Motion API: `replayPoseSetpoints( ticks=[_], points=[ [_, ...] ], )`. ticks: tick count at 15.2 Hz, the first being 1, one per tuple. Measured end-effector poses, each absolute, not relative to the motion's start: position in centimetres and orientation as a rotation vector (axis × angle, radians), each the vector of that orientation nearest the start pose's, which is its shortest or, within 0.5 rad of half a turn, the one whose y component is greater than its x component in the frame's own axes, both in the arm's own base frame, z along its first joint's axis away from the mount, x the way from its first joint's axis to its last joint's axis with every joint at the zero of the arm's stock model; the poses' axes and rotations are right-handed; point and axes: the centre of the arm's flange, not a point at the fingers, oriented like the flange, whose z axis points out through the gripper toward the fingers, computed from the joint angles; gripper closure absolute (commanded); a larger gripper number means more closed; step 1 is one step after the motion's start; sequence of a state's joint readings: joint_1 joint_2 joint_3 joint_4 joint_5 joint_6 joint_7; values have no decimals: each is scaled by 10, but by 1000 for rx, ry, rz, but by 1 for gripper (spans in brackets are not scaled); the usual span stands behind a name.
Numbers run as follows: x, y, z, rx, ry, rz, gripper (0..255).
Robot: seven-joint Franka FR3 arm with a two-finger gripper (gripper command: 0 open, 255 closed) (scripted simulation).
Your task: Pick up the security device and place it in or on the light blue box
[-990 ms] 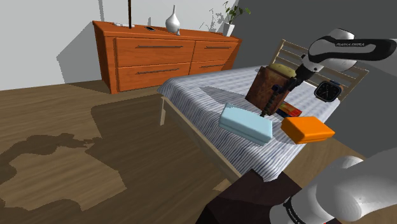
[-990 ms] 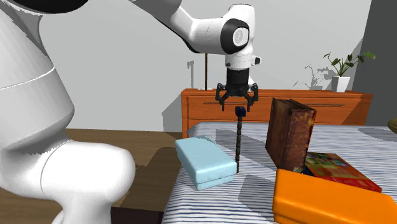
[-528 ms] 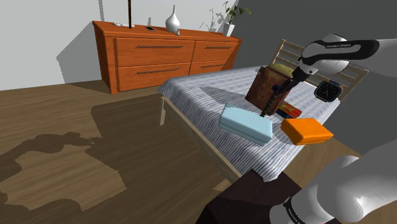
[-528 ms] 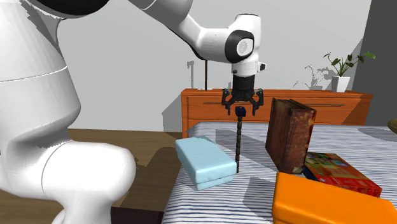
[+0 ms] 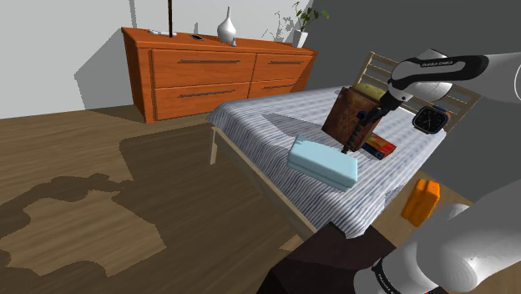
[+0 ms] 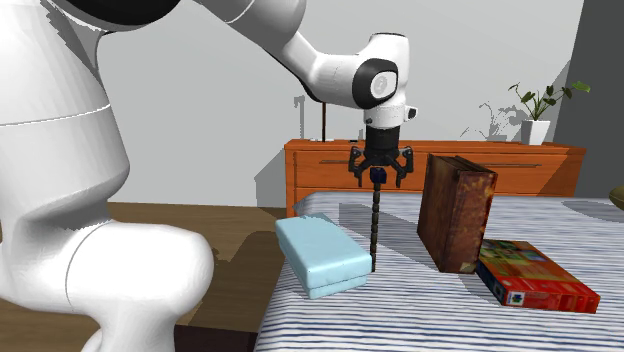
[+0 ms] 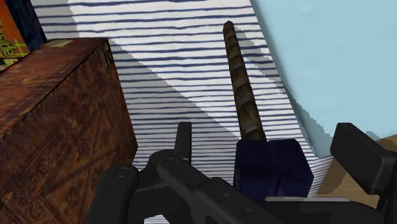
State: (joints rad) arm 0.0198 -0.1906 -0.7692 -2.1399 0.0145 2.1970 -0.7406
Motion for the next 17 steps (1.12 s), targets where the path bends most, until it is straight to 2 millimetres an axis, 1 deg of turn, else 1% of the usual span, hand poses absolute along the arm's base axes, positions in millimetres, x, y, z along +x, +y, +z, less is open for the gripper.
replayPoseSetpoints(
  ticks=[1,2,12,15,17],
  points=[
    [377,-371,482,-3143,31,-380,0],
    [377,-371,482,-3143,31,-380,255],
    [378,-371,483,-3142,31,-381,255],
    [378,-371,493,-3143,31,-380,255],
    [378,-371,503,-3143,31,-380,255]
  ],
)
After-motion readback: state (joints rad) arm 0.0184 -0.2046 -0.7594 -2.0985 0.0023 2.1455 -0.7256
